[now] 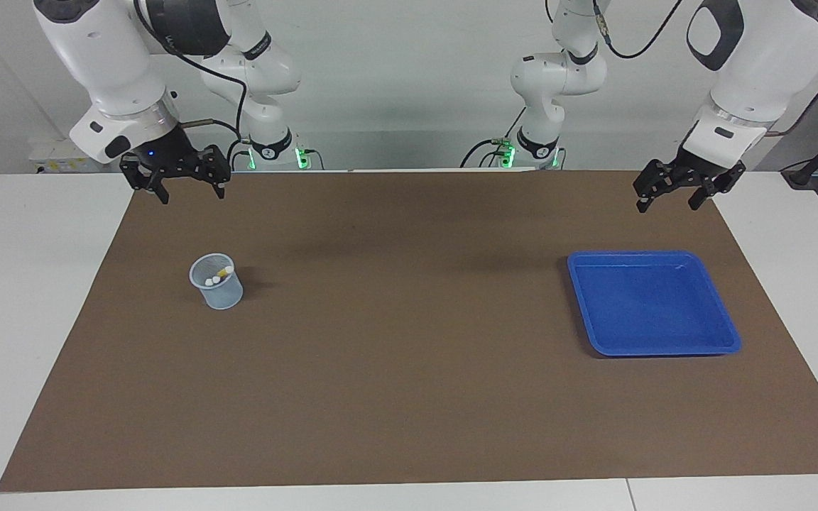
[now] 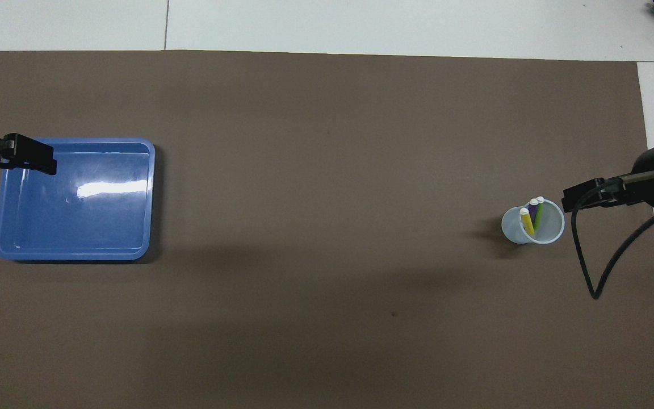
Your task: Right arm passes pens to left for tray arrangement
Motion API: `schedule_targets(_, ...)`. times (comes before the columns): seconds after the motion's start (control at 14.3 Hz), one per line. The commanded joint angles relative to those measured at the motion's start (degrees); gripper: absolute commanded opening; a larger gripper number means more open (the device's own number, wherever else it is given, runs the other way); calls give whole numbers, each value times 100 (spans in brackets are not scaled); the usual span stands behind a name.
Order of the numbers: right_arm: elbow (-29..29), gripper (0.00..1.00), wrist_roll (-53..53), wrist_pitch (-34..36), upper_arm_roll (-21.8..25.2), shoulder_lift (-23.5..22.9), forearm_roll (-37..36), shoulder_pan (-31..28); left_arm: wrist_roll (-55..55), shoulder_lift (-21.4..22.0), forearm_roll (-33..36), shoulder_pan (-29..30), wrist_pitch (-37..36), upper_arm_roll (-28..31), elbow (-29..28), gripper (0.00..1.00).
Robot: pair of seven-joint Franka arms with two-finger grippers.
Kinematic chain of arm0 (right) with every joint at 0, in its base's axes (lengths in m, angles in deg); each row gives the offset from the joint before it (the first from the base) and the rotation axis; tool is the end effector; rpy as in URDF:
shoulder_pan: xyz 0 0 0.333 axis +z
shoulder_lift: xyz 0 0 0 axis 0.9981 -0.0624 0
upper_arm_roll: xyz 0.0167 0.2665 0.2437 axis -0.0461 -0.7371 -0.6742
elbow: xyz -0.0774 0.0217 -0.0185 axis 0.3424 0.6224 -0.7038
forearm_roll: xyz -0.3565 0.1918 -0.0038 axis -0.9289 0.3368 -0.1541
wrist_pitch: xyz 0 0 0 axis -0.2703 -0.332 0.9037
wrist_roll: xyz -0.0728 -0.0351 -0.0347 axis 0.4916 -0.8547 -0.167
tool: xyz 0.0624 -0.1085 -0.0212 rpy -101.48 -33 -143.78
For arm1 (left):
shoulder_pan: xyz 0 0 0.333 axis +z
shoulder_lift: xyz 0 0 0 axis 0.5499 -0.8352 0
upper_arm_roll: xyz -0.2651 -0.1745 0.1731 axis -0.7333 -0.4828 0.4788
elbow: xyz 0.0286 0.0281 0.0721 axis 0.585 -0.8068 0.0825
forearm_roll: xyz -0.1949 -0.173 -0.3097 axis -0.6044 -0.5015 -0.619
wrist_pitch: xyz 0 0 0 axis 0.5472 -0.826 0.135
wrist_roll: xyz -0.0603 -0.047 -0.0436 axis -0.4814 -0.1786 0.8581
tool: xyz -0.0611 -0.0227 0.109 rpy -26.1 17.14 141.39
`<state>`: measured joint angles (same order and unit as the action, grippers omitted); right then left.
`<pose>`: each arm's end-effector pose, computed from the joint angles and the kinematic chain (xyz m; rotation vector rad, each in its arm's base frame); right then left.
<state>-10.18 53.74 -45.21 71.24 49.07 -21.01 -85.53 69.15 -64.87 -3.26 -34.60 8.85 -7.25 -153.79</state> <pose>0.5527 0.0189 0.6267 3.1319 0.1472 -0.0994 0.5880 -0.0297 0.6433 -3.1325 0.0556 -0.0013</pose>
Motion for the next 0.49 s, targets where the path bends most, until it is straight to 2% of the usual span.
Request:
schedule_targets(0.0, -4, 100, 89, 67, -2, 12, 63, -1, 27, 111, 1, -17, -36, 37, -86, 100)
schedule_targets(0.42, 5, 100, 80, 49, -2, 12, 63, 8, 27, 111, 1, -8, -45, 37, -77, 100)
